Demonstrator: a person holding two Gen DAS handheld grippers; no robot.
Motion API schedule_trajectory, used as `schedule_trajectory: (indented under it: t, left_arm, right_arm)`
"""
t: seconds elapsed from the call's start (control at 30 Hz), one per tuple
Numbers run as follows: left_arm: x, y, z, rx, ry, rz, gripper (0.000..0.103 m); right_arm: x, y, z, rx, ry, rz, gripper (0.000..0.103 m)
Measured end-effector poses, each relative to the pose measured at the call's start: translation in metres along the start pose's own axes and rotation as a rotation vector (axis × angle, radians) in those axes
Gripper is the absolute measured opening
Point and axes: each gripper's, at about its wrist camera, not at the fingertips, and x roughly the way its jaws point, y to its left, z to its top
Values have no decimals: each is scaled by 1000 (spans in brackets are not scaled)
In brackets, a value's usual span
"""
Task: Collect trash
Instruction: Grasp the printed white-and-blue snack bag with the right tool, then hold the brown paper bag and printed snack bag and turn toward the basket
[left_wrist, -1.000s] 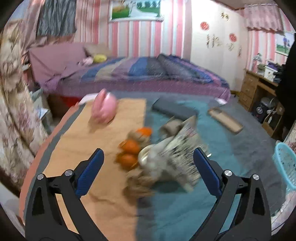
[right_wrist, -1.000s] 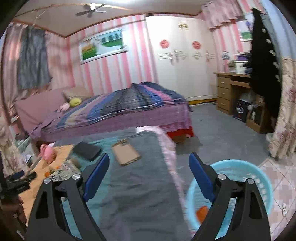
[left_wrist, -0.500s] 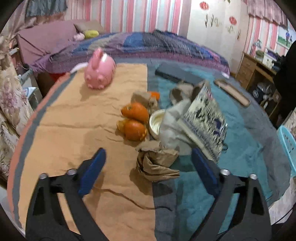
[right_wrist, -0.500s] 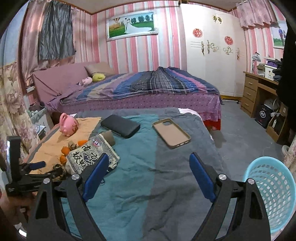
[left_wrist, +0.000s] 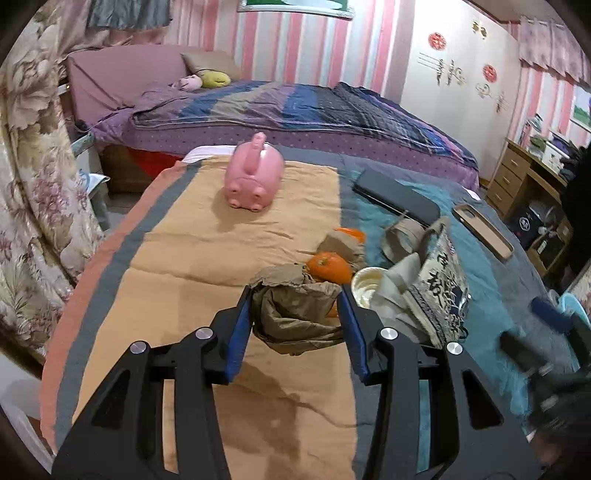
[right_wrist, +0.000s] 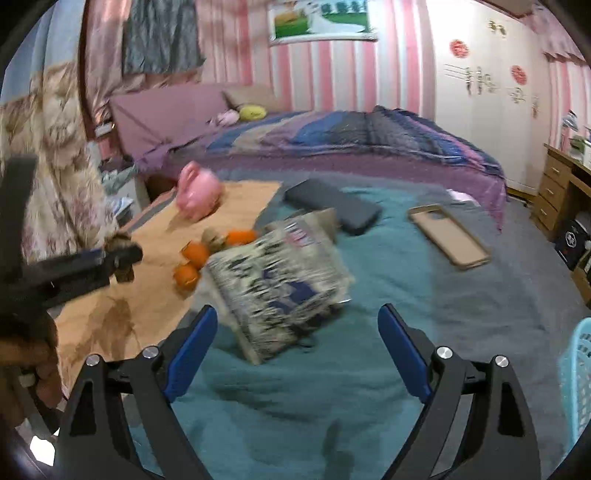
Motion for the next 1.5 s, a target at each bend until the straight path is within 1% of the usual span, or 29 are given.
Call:
schedule_trajectory:
  t: [0.1, 0.2, 0.27, 0.3, 0.33, 0.37, 0.4, 0.47, 0.53, 0.57, 0.63, 0.7, 0.77, 0.97, 1.03, 1.2, 1.33, 1.5]
  left_arm:
    - [-4, 2, 0, -8, -4, -12, 44]
    - [-4, 3, 1, 1, -6, -17, 44]
    - [-6, 2, 1, 12, -10, -16, 44]
    - [-7, 2, 2, 18, -13, -16, 44]
    - [-8, 2, 2, 19, -14, -18, 44]
    - [-8, 3, 3, 18, -17, -21, 44]
    - [-9, 3, 3, 16, -18, -24, 44]
    - [-9, 5, 3, 11, -19, -25, 44]
    - [-10, 5, 4, 9, -22, -26, 44]
    - [-10, 4, 4, 9, -25, -27, 44]
    - [-12, 2, 5, 11, -29, -33, 44]
    - [-13, 0, 5, 13, -32, -34, 44]
    - [-14, -4, 4, 17, -35, -35, 44]
    - [-21, -16, 5, 28, -56, -46, 45]
    - [-23, -21, 5, 34, -65, -50, 45]
    - [-28, -30, 6, 40, -86, -52, 45]
    - [-35, -34, 7, 28, -117, -62, 45]
    - [-44, -45, 10, 50, -152, -69, 45]
  right_arm:
    - [20, 23, -6, -40, 37, -27, 87]
    - [37, 39, -14, -92, 75, -85, 84]
    - [46, 45, -19, -130, 111, -122, 73]
    - [50, 47, -20, -140, 123, -133, 69]
    - [54, 48, -21, -145, 137, -136, 60]
    - [55, 47, -22, -145, 147, -137, 49]
    - [56, 46, -22, -138, 150, -139, 44]
    - [52, 39, -22, -114, 145, -125, 27]
    - [43, 33, -20, -100, 117, -117, 16]
    - [35, 29, -18, -85, 94, -97, 14]
    - [21, 21, -15, -53, 52, -64, 10]
    - [5, 11, -12, -25, 8, -39, 8]
    - [-9, 1, -10, -1, -34, -13, 3]
    - [-37, -18, -3, 40, -127, 48, 1]
    - [-46, -23, 0, 46, -159, 54, 1]
    - [-63, -32, 3, 56, -191, 59, 1]
    - [-76, -43, 7, 70, -223, 43, 1]
    - [-85, -58, 6, 99, -230, 33, 1]
